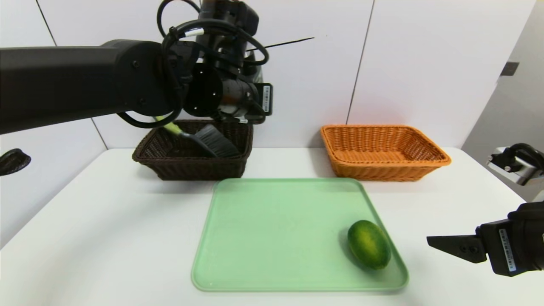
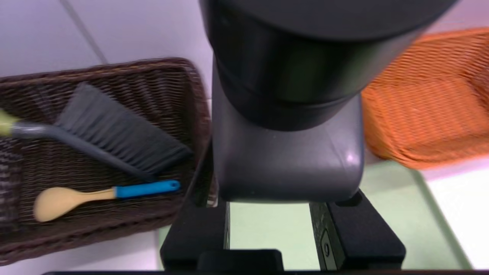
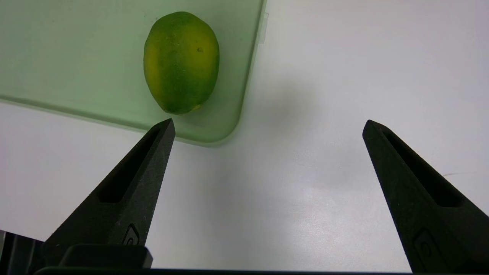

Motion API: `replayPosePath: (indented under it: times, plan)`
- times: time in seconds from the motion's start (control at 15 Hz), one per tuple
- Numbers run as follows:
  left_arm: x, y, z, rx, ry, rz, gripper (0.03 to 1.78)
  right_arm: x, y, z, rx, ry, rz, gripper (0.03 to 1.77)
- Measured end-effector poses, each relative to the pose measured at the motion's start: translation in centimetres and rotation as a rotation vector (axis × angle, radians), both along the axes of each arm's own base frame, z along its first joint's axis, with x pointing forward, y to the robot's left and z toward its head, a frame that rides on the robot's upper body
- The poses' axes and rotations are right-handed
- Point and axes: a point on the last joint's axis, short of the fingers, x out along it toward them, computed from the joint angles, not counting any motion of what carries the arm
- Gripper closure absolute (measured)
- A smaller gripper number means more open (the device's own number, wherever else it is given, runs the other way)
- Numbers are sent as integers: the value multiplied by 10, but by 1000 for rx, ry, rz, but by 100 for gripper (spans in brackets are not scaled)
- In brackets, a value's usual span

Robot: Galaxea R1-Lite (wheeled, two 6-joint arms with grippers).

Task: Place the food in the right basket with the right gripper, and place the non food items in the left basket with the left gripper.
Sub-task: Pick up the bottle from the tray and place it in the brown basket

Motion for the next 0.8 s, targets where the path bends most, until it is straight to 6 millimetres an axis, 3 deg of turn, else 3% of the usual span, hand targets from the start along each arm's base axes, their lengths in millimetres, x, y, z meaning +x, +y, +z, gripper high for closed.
replayPosePath:
  times: [0.13,0.4,0.73,0.8]
  plan:
    - [19,18,-9,22,26,65,122,-1,0,0,1,-2,0,10]
    - [53,36,-37,55,84,148,122,-1,0,0,0,-3,2,10]
    - [80,34,-78,94,163,173,122,-2,-1,-1,-2,3,0,10]
    - [84,33,-84,97,172,177,110,-2,-1,-1,-3,3,0,10]
